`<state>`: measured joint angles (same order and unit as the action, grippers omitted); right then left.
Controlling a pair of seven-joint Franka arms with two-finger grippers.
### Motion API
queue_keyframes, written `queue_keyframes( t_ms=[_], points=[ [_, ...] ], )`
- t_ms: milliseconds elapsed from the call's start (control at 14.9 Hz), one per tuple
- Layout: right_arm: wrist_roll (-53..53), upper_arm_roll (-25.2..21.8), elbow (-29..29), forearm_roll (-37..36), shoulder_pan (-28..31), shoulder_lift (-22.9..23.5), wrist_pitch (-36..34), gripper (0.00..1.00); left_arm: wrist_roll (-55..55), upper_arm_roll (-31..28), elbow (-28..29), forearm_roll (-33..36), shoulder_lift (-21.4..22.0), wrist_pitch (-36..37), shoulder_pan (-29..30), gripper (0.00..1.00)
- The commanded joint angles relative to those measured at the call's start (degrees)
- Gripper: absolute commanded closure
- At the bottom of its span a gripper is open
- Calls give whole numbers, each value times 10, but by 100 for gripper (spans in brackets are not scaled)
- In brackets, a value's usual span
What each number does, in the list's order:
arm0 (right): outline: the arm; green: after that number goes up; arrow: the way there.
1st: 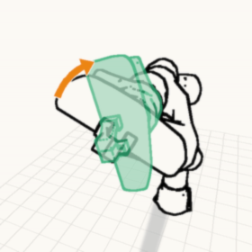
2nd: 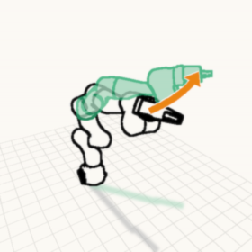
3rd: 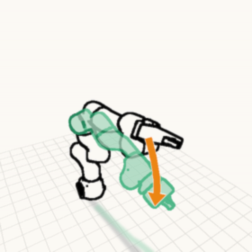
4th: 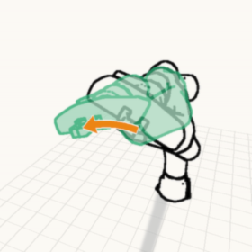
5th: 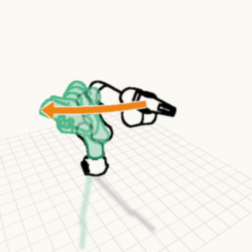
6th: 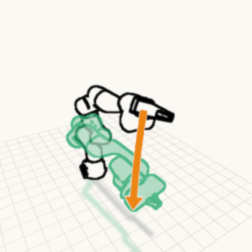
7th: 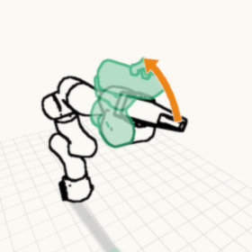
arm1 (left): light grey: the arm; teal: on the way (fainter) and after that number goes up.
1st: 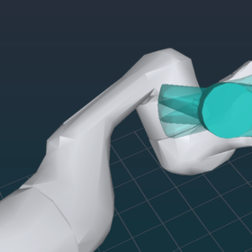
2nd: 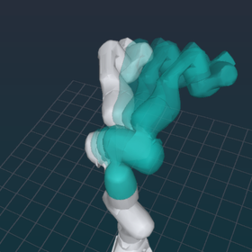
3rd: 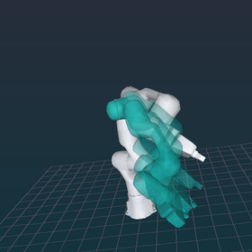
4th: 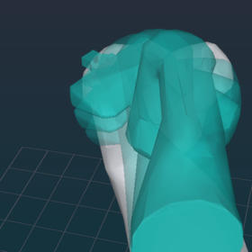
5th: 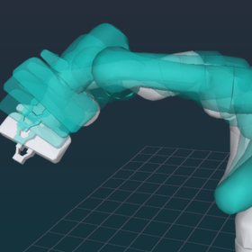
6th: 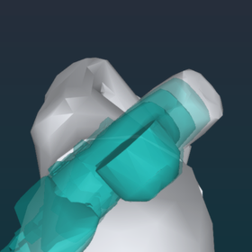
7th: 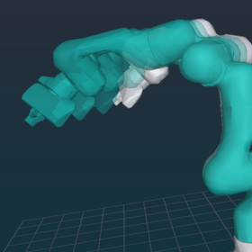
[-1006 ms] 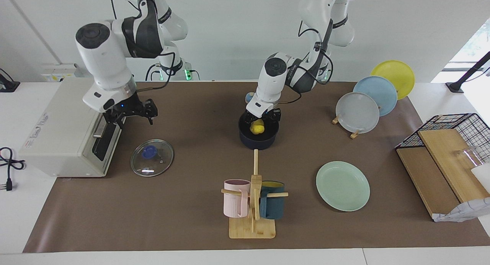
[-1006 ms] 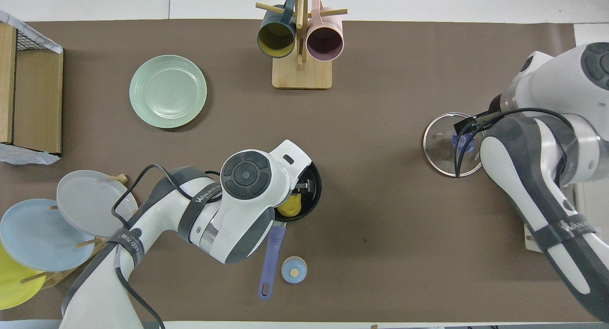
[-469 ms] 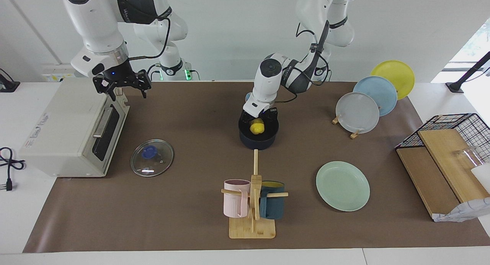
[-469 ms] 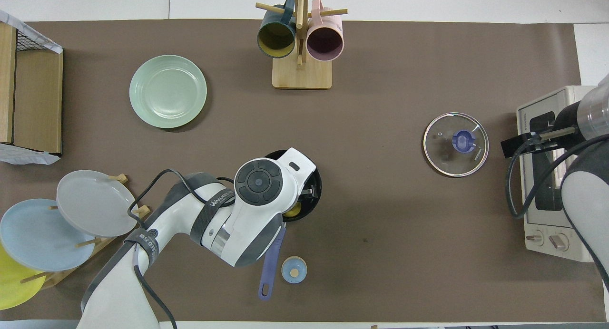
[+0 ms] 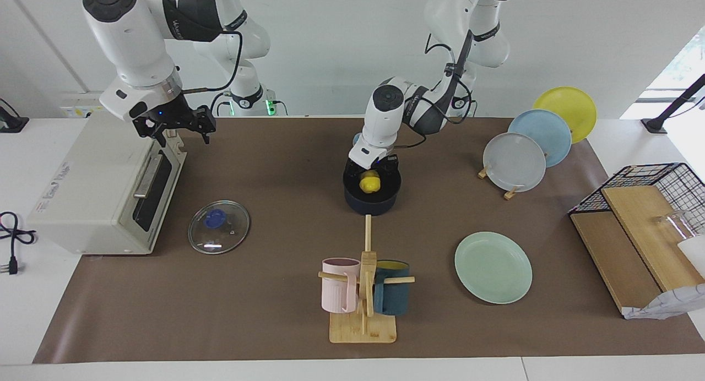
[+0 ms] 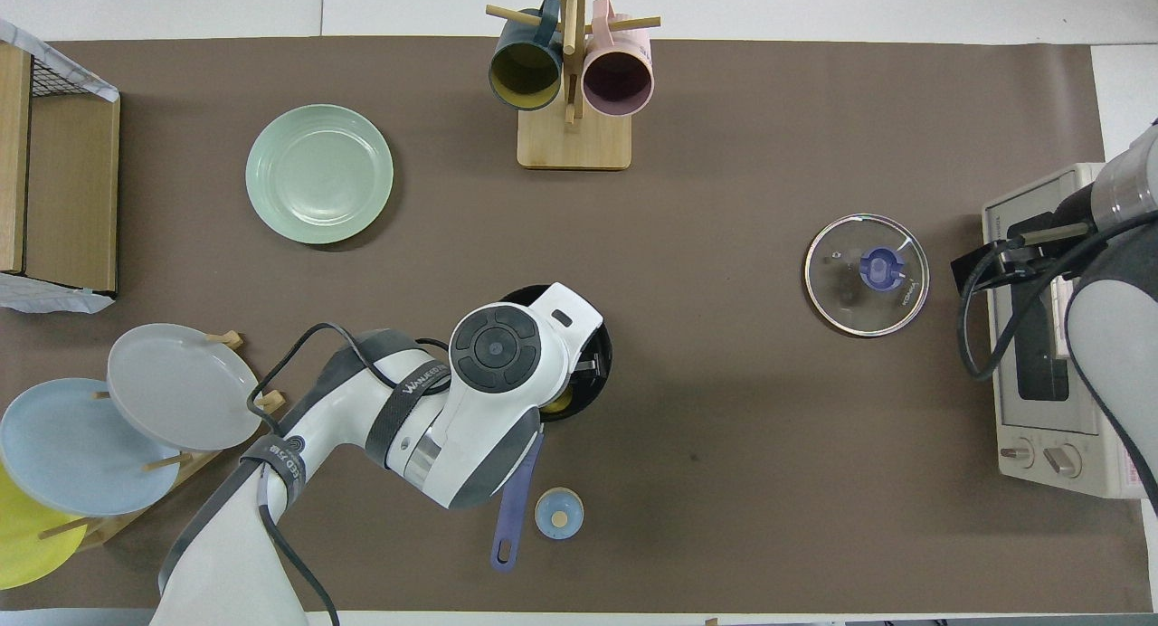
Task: Transfer potato from pot to plate
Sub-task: 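Grasp the yellow potato in the saucepan with the left gripper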
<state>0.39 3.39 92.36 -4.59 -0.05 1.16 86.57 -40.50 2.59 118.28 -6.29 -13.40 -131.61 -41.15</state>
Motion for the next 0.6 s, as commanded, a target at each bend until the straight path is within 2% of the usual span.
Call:
queue_keyframes(
  t_ms=[0, 134, 268, 335, 536],
  points=[
    [-5, -21, 18, 9, -12, -17, -4, 0, -5, -11, 9, -10, -4, -18, -17, 48],
    [-5, -21, 19, 9, -8, -17, -3, 0, -1, -11, 6, -10, -7, -16, -12, 74],
    [-6, -21, 22, 9, -7, -20, -3, 0, 0, -11, 3, -10, -7, -12, -11, 96],
    [-3, -21, 26, 9, -7, -22, -4, 0, 0, -11, 2, -10, -7, -11, -10, 100],
    [-3, -18, 29, 9, 10, -24, -2, 0, 0, -11, -4, -10, 1, 1, -10, 100]
  ],
)
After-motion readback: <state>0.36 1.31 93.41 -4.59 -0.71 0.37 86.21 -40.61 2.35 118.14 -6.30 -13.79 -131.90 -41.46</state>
